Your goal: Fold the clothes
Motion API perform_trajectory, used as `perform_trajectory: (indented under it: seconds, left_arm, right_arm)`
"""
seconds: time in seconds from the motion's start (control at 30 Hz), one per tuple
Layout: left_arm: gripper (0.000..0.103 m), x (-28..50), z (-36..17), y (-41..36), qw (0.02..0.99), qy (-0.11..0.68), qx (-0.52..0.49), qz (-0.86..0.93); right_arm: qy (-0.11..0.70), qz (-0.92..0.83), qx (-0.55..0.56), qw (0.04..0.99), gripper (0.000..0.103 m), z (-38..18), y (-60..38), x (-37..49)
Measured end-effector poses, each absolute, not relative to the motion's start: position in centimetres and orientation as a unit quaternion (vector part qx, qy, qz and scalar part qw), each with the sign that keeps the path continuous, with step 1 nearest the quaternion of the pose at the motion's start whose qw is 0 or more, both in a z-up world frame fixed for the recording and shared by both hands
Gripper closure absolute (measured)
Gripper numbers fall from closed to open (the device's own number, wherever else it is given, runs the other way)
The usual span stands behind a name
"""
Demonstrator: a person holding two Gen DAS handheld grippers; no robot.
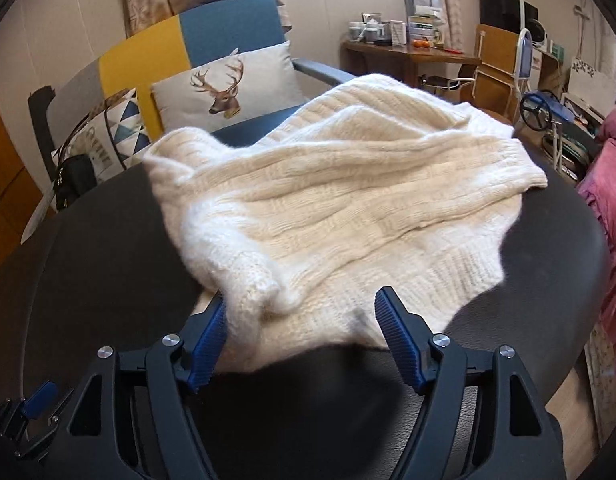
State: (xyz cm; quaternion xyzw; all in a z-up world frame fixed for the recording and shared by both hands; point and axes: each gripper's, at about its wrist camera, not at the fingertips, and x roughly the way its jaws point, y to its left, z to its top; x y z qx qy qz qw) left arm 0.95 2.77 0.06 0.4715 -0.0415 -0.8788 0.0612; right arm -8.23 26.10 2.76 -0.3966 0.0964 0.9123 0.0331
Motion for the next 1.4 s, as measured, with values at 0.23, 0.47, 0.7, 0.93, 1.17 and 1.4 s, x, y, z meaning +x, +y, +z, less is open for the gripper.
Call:
perform_trajectory:
  seconds: [0.23,0.47,0.7,0.93,1.17,1.4]
  left_arm:
    - [0.064,0.7,0.1,2.4,0.078,-0.045,0.473,-0.877]
    - [0.064,0.6,-0.2,2.0,0.082,-0.038,0.478,-0.874]
    - [0.064,0.7,-0.1,1.8,0.091,-0.042,0.472,-0.876]
    - [0.064,0.8,-0.2,1.5,0.095,-0.039,0.473,-0.875]
    - [0.064,0.8,-0.2,1.5,0.097,-0.039,0.473,-0.875]
    - [0.064,0.8,-0.2,1.5,0.102,-0.042,0.472,-0.875]
  right_arm:
    - [0.099,0.913,-0.394,0.030,0.027,2.9,26.0,-8.2]
    - [0.105,0.916,-0.386,0.028,0.027,3.2,26.2,-7.7]
    - [0.112,0.919,-0.377,0.026,0.027,3.6,26.4,-7.2]
    - [0.118,0.922,-0.369,0.024,0.027,3.9,26.6,-6.7]
    - [0.120,0.922,-0.365,0.037,0.027,4.7,27.9,-7.7]
    - [0.128,0.920,-0.367,0.045,0.027,4.6,28.5,-7.7]
